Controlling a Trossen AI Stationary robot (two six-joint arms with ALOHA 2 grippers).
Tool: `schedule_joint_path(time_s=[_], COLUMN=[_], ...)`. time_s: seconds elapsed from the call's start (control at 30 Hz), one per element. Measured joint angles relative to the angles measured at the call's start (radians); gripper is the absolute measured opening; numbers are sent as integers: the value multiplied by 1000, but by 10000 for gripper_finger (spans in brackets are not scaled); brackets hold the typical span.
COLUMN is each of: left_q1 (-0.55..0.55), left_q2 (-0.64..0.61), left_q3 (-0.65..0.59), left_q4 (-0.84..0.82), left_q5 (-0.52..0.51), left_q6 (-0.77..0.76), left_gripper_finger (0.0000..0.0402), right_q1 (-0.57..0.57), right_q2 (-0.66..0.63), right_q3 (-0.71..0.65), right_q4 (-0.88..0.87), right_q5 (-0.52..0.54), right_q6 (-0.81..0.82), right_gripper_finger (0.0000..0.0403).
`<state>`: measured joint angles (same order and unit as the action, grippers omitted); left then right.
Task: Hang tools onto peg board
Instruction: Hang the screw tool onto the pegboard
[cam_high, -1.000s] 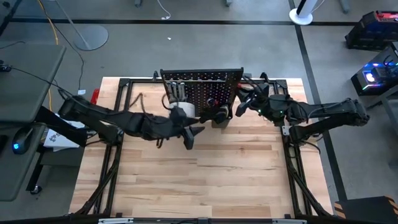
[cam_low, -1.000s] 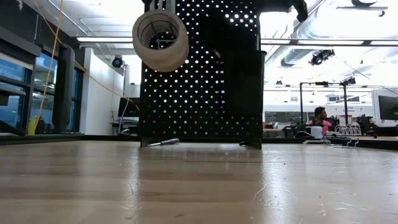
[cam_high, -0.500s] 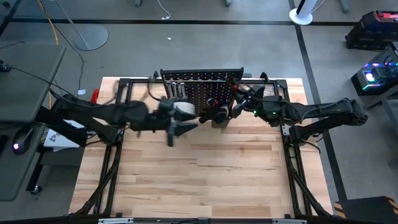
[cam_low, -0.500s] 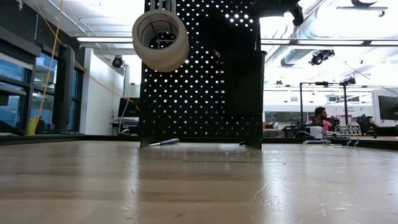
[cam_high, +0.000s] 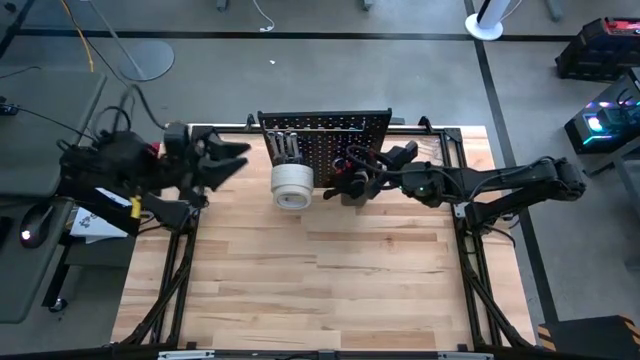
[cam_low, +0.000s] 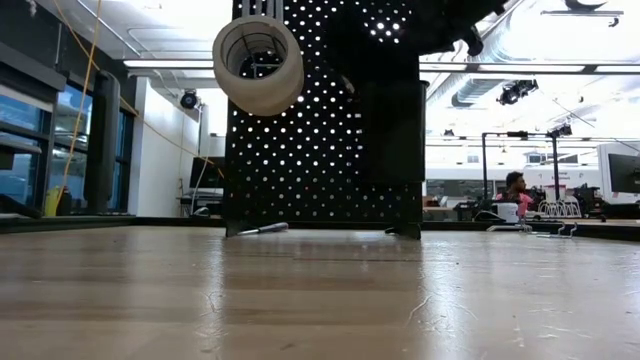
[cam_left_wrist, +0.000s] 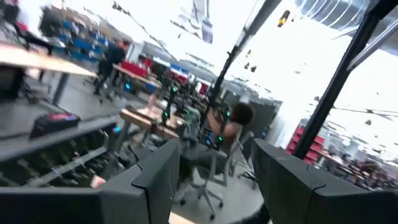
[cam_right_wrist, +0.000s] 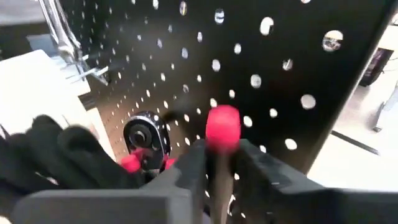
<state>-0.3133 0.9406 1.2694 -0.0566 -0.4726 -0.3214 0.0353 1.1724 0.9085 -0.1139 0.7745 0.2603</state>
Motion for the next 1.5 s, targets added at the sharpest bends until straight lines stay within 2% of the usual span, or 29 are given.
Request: schedule_joint_path(time_s=[0.2,0.3,0.4,0.57,0.7,0.8,0.87,0.93,0.97,1.03,1.07,1.2,1.27,1.4,1.5], left_q1=[-4,-4,-4,-3,-4,-11,-27,-46,-58,-79,-87,-101,-88,-13,80], left_q2=[-62,-76,-84,-81,-60,-48,-47,-57,-64,-70,-69,-63,-63,-67,-66], left_q3=[0,0,0,0,0,-60,-143,-244,-298,-413,-478,-698,-778,-857,-881], left_q4=[-64,-135,-219,-393,-616,-768,-786,-764,-738,-666,-624,-410,-348,-329,-326], left_q5=[-47,-66,-79,-111,-128,-139,-139,-138,-138,-140,-139,-145,-188,-280,-291], left_q6=[44,37,11,-69,-173,-317,-405,-496,-551,-660,-708,-899,-997,-1174,-1216], left_gripper_finger=[193,193,193,193,182,139,91,33,17,12,10,2,1,0,0], right_q1=[27,59,89,119,140,164,188,222,243,292,320,436,499,597,636], right_q2=[-3,-17,-34,-37,-36,-35,-36,-36,-36,-36,-36,-35,-35,-35,-35], right_q3=[0,2,50,206,317,376,398,405,405,384,365,263,208,99,11], right_q4=[-3,-16,-106,-367,-536,-675,-783,-891,-942,-1009,-1029,-1029,-998,-897,-815], right_q5=[-73,-80,-76,-76,-76,-80,-82,-97,-103,-118,-122,-124,-113,-98,-97], right_q6=[1,-1,1,14,59,148,244,339,393,504,550,812,963,1251,1476], right_gripper_finger=[198,238,252,255,255,240,209,156,119,40,21,5,3,1,0])
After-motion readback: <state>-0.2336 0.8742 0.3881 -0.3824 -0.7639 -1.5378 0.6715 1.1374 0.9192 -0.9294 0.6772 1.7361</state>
